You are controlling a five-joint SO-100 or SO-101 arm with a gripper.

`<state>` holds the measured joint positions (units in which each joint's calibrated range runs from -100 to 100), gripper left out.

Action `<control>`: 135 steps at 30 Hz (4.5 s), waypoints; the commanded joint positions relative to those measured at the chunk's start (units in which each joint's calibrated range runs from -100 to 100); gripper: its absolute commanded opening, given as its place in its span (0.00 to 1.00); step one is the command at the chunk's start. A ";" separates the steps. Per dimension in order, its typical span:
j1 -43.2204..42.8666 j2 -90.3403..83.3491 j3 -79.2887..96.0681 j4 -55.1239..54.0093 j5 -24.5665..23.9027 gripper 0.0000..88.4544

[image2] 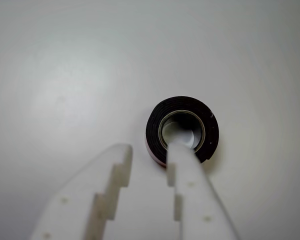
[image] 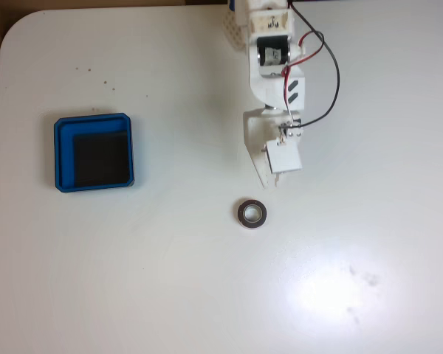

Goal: Pick the red roll and drop it in the blue box

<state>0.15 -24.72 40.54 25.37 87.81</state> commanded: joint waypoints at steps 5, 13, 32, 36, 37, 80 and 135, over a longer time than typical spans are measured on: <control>0.49 14.94 -14.03 -0.37 -0.17 0.02; 0.39 22.22 -17.81 -0.29 0.36 0.14; 0.68 33.75 -28.32 10.19 0.54 0.17; 0.68 36.18 -28.50 10.19 0.54 0.17; 0.68 36.43 -28.50 10.19 0.54 0.17; 3.12 45.71 -35.24 9.94 0.45 0.16; 51.78 18.37 -35.42 28.43 0.45 0.01</control>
<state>49.04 -3.73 8.79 54.35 87.98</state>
